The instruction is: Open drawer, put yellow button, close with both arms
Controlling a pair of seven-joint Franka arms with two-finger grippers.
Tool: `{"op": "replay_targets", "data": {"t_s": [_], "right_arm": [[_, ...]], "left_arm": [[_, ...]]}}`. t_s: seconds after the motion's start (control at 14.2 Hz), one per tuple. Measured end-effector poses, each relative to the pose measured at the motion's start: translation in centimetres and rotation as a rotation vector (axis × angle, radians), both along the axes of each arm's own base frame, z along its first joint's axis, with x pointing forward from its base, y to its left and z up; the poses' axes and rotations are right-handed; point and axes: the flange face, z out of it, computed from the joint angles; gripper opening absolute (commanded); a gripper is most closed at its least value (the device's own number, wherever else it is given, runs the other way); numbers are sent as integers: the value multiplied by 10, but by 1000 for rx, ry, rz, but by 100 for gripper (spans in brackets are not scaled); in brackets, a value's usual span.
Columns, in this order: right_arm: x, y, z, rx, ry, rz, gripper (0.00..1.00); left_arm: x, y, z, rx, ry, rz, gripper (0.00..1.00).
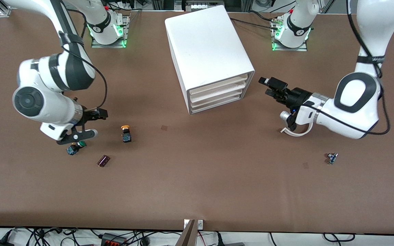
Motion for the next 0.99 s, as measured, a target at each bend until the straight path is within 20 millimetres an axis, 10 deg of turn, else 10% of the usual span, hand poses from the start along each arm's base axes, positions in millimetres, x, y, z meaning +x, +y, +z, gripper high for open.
{"op": "replay_targets", "data": {"t_s": [0.28,0.56,0.99], "right_arm": [[6,13,-56,-3,24,18,100],[9,44,-114,17,-3,61,100],[7,50,-171,13,16,69,100]], "left_arm": [[-11,-21,-42,-84,-14,31,100],[-45,-46,-92,-165,-96,39,78],[-61,-60,-96,-187,-99,13,65]]}}
